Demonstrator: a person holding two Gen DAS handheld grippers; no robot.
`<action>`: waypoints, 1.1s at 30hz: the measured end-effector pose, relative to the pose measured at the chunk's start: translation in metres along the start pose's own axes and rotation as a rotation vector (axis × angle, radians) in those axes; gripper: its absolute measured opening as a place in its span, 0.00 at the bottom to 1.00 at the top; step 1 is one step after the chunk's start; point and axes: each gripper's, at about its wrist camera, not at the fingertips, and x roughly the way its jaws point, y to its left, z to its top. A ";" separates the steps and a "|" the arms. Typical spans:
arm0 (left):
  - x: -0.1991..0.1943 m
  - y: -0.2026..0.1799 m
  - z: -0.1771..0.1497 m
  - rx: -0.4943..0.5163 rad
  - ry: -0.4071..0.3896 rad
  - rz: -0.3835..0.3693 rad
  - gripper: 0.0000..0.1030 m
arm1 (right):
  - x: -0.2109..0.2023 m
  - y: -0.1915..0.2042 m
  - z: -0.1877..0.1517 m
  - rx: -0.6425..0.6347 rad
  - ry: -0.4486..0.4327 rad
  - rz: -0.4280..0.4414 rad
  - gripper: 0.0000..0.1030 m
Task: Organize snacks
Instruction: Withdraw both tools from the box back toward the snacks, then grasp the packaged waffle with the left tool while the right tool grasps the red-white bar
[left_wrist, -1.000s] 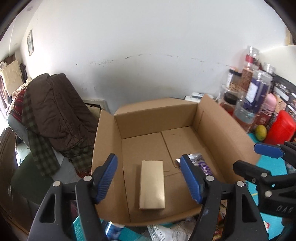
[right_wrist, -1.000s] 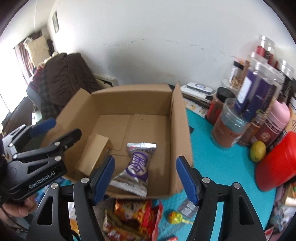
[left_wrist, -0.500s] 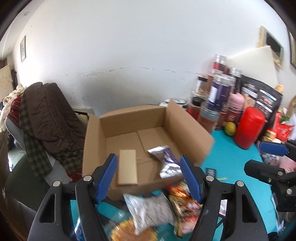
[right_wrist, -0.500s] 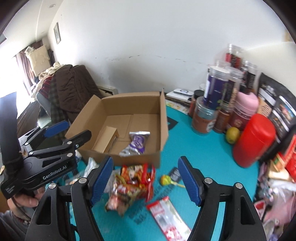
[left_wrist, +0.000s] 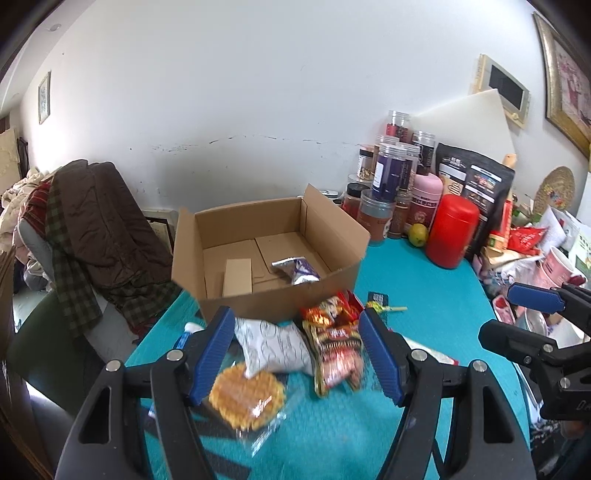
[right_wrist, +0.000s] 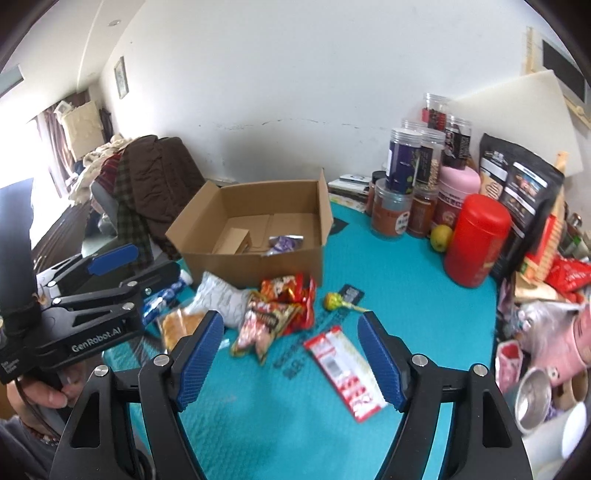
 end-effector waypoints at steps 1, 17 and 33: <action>-0.004 0.000 -0.004 0.001 -0.001 0.003 0.68 | -0.004 0.001 -0.004 -0.005 -0.007 -0.006 0.78; -0.018 -0.014 -0.062 -0.003 0.074 -0.041 0.68 | -0.007 0.006 -0.071 -0.013 -0.007 -0.036 0.79; 0.028 0.018 -0.087 -0.117 0.121 0.009 0.68 | 0.056 -0.017 -0.098 0.021 0.068 -0.057 0.79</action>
